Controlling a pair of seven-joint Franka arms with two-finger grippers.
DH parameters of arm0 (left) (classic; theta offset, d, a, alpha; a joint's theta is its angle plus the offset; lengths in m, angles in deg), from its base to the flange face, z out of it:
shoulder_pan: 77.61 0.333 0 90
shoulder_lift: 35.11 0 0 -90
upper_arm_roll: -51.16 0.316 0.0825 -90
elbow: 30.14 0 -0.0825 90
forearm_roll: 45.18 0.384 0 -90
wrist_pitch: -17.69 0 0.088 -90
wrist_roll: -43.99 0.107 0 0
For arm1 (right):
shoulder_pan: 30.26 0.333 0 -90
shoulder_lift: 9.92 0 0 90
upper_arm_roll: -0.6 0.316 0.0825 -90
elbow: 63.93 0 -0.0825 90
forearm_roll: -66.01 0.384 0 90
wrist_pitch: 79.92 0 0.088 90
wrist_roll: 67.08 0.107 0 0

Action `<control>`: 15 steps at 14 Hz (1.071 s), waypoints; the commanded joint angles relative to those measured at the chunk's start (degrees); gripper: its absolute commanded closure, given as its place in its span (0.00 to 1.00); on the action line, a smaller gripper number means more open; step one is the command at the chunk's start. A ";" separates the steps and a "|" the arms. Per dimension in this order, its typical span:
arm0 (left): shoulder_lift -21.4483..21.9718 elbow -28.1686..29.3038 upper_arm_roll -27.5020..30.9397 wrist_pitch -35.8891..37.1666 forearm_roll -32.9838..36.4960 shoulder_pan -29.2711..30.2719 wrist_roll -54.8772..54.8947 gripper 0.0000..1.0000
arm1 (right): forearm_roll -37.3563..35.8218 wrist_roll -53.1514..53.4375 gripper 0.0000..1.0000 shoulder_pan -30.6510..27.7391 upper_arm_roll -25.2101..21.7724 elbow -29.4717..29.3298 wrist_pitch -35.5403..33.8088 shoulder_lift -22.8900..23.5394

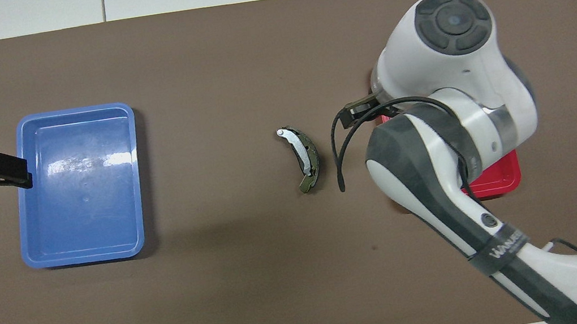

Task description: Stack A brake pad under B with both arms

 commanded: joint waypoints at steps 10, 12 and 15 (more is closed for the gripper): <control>1.46 1.29 -0.79 -1.34 -0.70 0.47 0.79 0.00 | 2.86 -7.80 0.00 -4.44 -19.45 1.19 -21.23 -16.08; 1.82 1.29 -2.80 -1.25 -0.70 2.31 0.70 0.00 | 2.86 -9.92 0.00 -4.53 -19.90 1.10 -21.85 -16.88; 1.56 0.95 -3.08 -0.55 -0.70 2.94 0.70 0.00 | 3.04 -10.62 0.00 -4.97 -20.08 1.36 -22.38 -17.50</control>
